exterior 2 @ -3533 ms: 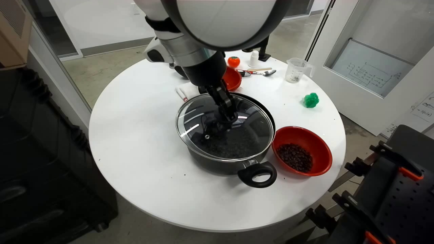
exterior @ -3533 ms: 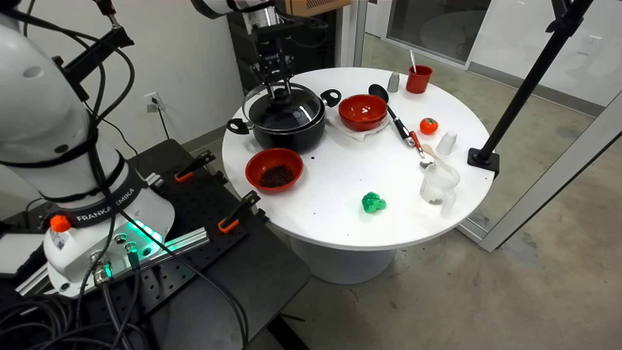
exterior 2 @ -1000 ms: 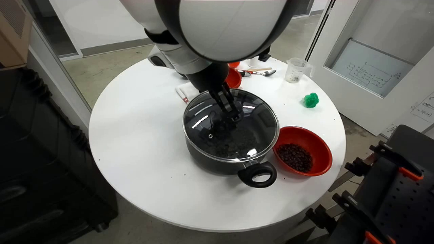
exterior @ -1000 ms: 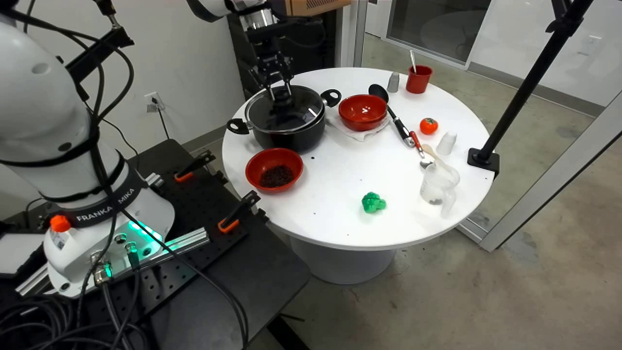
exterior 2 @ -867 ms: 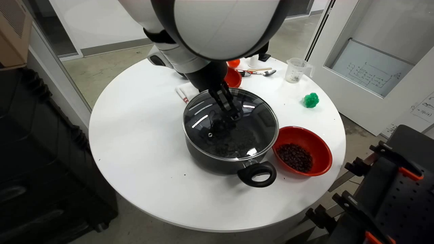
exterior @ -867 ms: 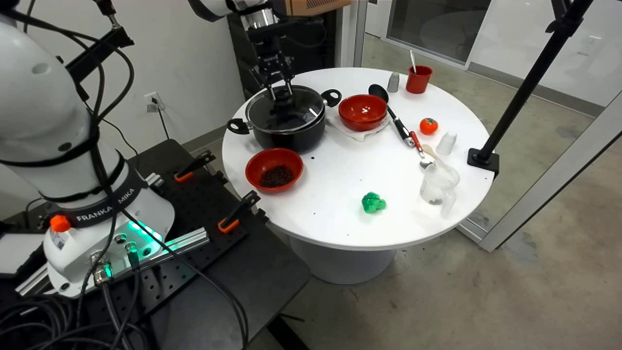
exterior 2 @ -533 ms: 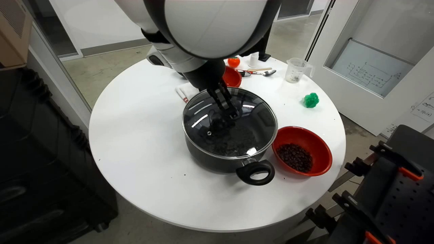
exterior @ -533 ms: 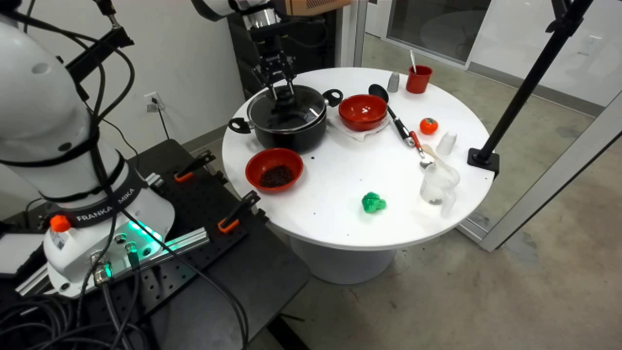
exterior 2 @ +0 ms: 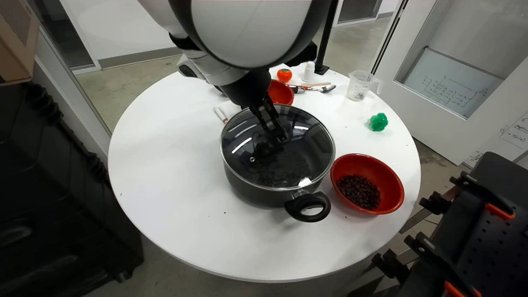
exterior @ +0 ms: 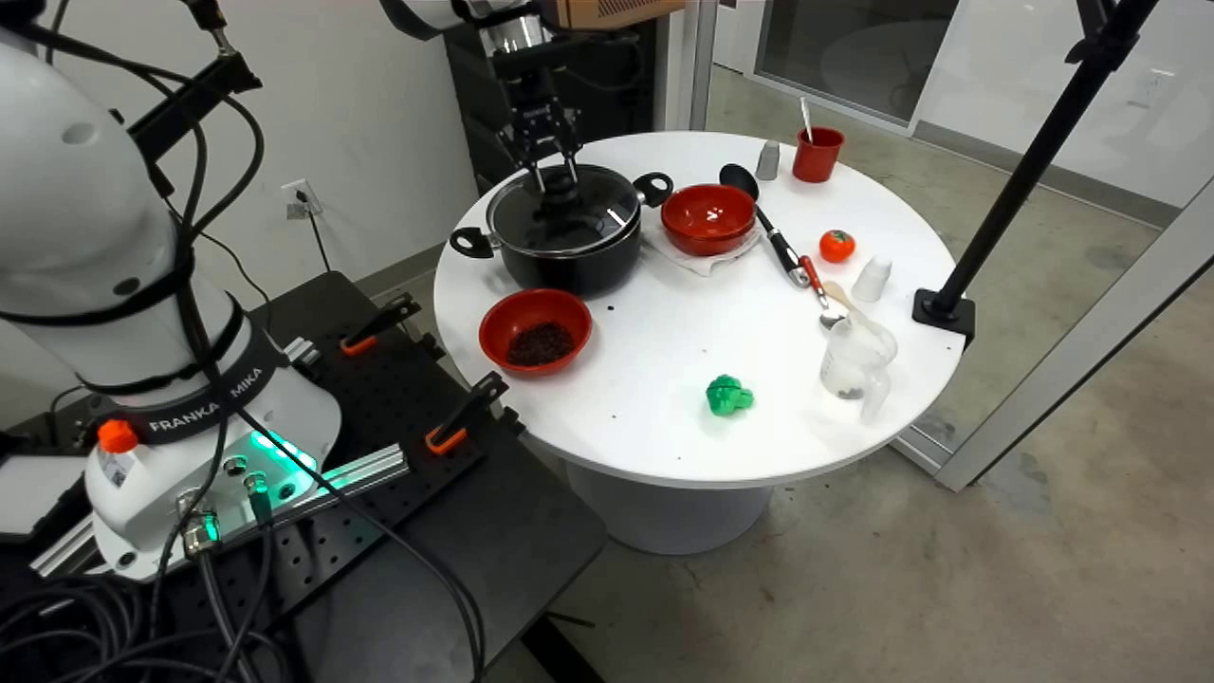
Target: Pick up the lid and close the pot with it
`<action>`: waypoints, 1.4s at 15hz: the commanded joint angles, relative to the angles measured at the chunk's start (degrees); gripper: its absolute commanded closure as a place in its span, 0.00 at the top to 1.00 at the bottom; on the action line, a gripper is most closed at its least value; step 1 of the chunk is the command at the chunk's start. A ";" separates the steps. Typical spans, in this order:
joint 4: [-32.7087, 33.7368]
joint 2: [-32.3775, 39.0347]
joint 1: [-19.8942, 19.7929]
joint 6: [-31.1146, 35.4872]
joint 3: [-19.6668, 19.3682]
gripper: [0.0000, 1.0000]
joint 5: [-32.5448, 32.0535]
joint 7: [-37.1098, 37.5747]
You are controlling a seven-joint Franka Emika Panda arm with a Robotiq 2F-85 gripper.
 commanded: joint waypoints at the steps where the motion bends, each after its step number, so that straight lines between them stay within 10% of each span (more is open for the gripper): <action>1: 2.35 0.85 0.25 -1.17 -0.52 0.26 -0.38 -0.07; 21: 4.43 1.28 -2.22 -3.56 0.16 0.26 2.68 -4.87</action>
